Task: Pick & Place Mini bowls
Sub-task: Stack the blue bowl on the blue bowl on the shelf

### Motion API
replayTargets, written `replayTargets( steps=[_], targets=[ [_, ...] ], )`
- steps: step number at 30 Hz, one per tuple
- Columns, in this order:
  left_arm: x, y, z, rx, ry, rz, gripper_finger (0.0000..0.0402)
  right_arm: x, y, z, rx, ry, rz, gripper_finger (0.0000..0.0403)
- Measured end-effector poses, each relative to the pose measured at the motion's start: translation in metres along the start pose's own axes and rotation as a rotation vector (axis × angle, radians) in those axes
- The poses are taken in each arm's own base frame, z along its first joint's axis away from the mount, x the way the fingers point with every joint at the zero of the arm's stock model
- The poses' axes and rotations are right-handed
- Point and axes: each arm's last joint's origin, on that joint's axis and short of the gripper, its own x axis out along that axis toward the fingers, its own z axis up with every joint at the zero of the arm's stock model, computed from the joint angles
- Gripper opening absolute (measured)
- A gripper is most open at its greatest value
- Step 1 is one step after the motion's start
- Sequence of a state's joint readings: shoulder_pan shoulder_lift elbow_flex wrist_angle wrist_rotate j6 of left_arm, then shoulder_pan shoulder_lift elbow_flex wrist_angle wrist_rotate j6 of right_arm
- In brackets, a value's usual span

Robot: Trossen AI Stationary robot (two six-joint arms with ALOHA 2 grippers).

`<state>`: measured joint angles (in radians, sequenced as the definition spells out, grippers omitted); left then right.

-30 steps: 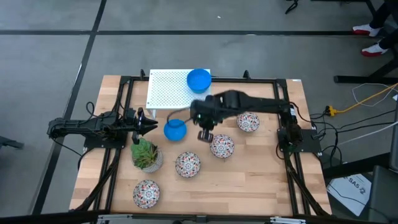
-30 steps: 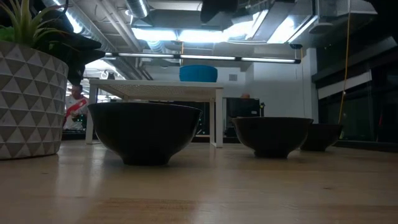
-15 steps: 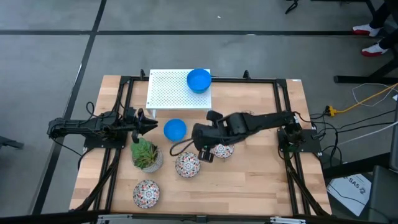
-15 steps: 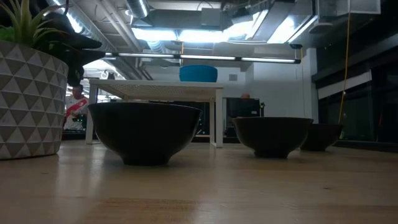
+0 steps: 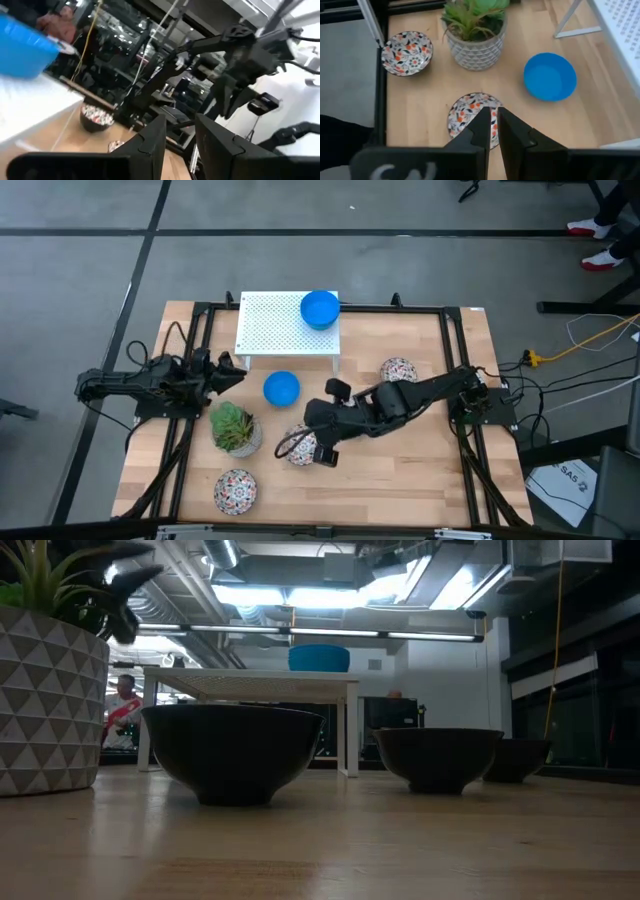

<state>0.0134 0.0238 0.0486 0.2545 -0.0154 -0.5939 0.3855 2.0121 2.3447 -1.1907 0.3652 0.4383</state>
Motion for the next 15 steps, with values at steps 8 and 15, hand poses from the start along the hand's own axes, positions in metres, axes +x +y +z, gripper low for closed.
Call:
replayTargets(
  steps=[8, 15],
  targets=[
    [0.03, -0.028, 0.035, 0.24, 0.215, 0.027, 0.01, -0.002, 0.005, 0.001, 0.066, -0.026, 0.021, 0.0036],
    [0.082, -0.044, 0.048, 0.398, 0.462, 0.101, 0.01, -0.003, 0.01, -0.001, 0.08, -0.027, 0.031, 0.0036]
  ],
)
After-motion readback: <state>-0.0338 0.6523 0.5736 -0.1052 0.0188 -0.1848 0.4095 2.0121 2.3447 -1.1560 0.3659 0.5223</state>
